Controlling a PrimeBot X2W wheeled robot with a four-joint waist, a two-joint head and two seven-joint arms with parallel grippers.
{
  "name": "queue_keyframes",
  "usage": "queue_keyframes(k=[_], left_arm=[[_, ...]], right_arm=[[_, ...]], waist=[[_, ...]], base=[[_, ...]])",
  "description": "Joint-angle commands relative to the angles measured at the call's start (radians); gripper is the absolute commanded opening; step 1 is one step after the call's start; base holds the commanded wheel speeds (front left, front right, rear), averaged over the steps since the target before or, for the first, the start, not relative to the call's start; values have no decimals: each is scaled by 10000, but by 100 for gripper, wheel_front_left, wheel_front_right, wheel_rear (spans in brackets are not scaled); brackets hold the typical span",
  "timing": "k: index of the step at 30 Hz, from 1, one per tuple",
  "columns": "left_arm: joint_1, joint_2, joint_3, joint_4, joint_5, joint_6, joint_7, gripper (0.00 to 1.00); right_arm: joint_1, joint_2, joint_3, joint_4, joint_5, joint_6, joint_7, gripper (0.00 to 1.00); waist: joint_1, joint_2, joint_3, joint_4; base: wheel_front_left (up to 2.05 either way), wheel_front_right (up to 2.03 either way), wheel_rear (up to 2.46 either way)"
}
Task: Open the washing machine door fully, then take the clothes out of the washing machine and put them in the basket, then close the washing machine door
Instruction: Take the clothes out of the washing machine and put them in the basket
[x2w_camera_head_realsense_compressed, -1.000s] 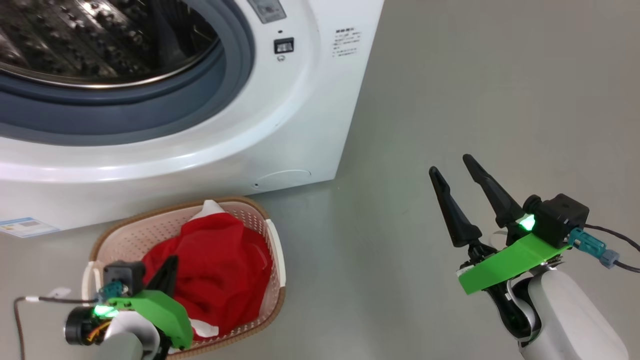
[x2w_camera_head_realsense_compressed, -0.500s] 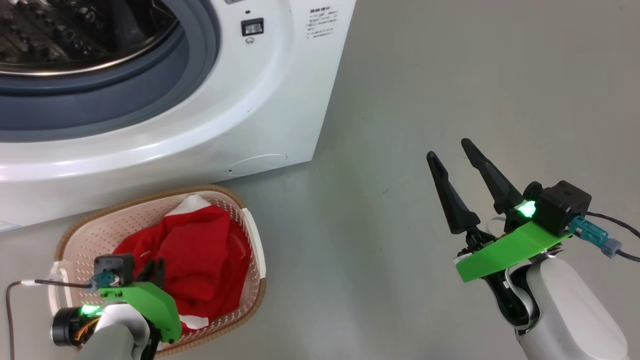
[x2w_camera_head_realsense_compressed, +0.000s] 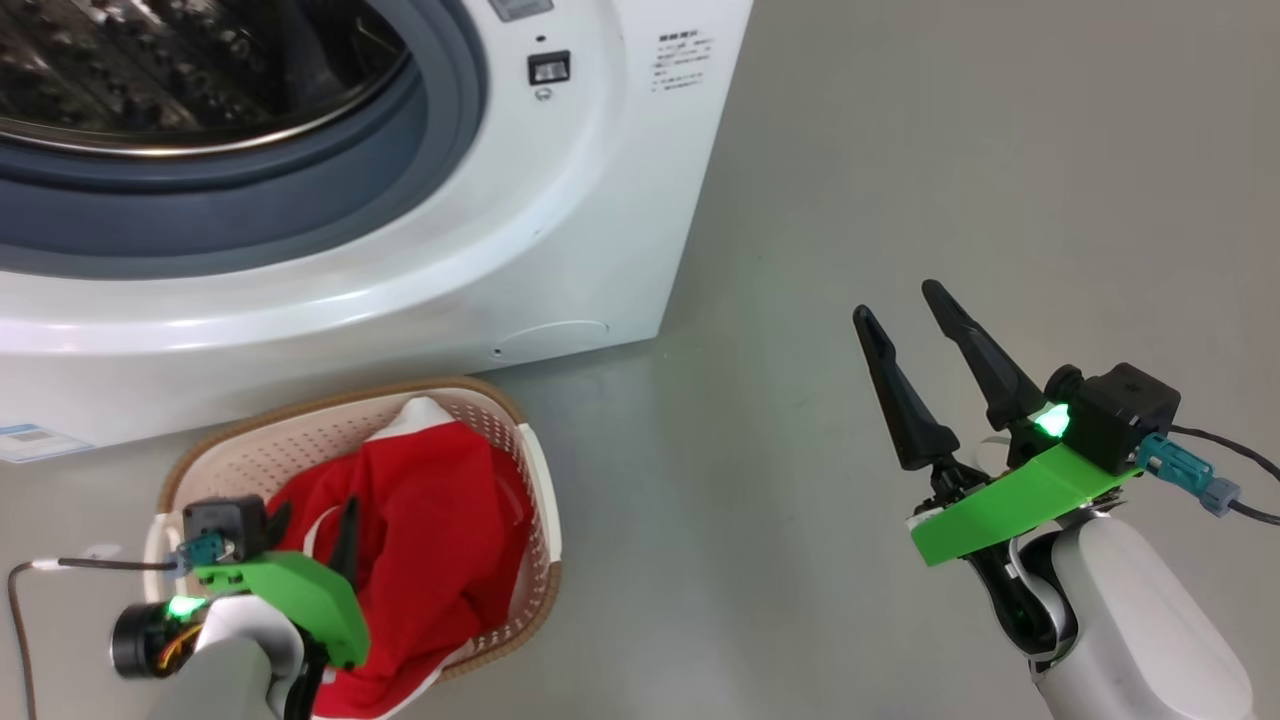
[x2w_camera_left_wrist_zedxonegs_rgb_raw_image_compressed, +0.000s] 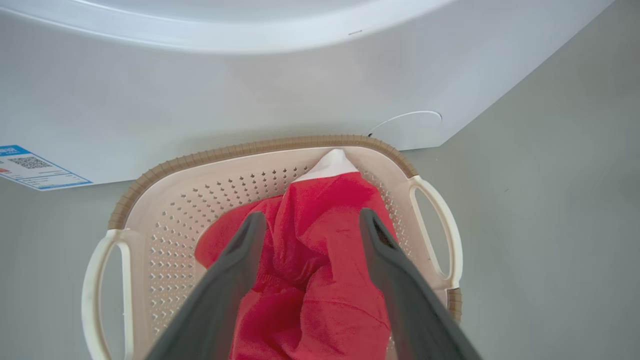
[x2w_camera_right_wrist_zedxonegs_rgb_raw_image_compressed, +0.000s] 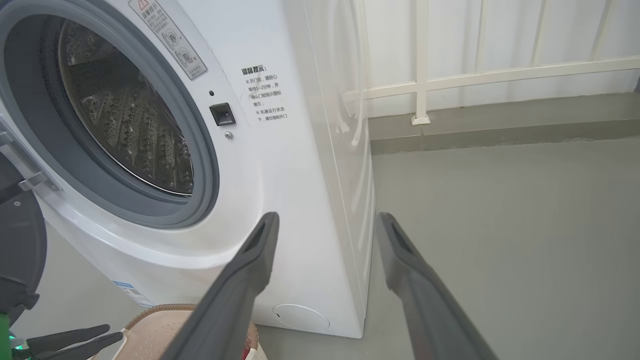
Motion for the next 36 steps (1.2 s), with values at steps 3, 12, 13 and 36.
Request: queue_keyframes(k=[3, 12, 13, 36], left_arm=[[235, 271, 420, -713, -18, -69, -125, 100], [958, 341, 1206, -2665, 455, -26, -125, 100], [1050, 335, 1325, -2878, 485, -14, -125, 100], [3389, 349, 2904, -7690, 1433, 584, -126, 100]], right_arm=[[87, -13, 170, -174, -15, 16, -48, 100], [287, -81, 220, -78, 45, 16, -48, 100], [314, -84, 226, -69, 52, 16, -48, 100], [1008, -153, 188, 159, 152, 16, -48, 100]], waist=[[0, -1, -265, 264], [0, -1, -820, 762], [0, -1, -893, 814], [0, -1, -2335, 1794]], base=[[0, 0, 0], [0, 0, 0], [0, 0, 0], [0, 0, 0]])
